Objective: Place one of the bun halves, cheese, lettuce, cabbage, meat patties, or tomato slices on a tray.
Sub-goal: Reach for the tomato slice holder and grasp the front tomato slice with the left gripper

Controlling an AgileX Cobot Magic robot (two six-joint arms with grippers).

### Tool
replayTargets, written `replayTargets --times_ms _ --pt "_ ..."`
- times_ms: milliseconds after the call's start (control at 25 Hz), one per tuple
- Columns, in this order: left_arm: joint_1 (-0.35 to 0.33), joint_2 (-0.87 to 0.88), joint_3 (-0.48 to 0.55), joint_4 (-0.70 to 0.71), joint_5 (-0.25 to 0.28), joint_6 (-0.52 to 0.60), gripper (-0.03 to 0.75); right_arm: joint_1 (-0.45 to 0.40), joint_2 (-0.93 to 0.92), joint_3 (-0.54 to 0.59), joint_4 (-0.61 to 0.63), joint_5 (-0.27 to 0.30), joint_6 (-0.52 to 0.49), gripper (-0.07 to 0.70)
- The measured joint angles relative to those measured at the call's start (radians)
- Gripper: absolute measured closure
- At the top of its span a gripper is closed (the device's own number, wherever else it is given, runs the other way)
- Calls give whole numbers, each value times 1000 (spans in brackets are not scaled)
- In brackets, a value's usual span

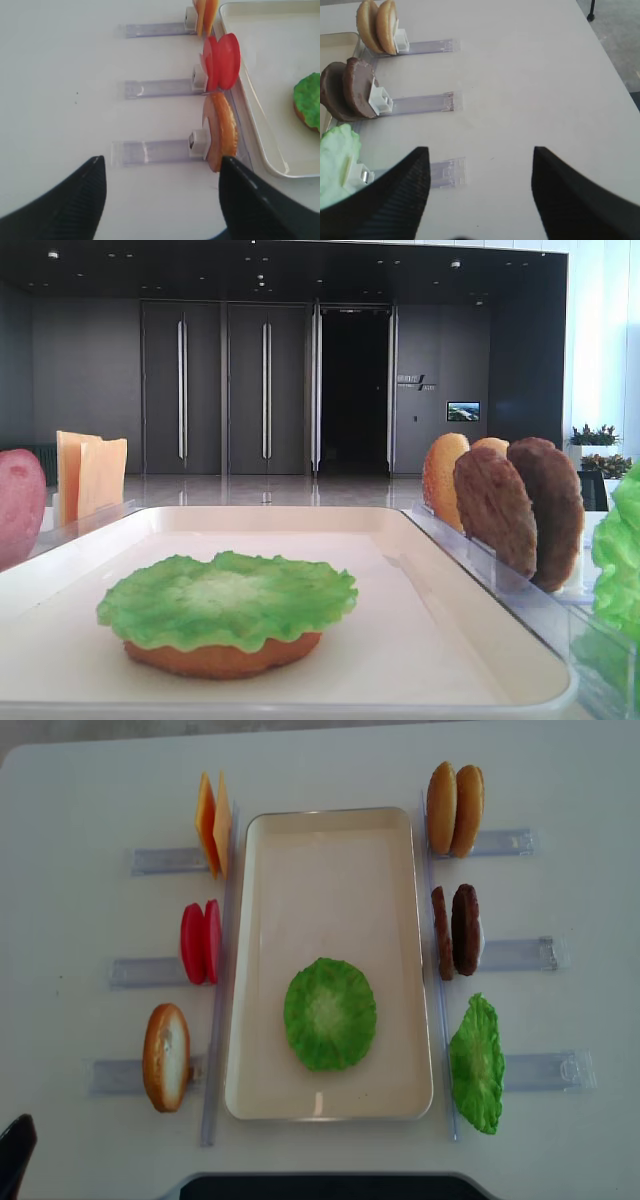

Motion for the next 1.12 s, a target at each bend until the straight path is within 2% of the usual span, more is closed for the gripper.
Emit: replayTargets --times_ms 80,160,560,840,1120 --pt "0 29 -36 0 56 -13 181 0 0 0 0 0 0 208" --pt "0 69 -70 0 74 -19 181 0 0 0 0 0 0 208" --pt "0 381 -235 25 74 -87 181 0 0 0 0 0 0 208" --pt "0 741 -342 119 74 -151 181 0 0 0 0 0 0 208" --pt "0 1101 -536 134 61 -193 181 0 0 0 0 0 0 208"
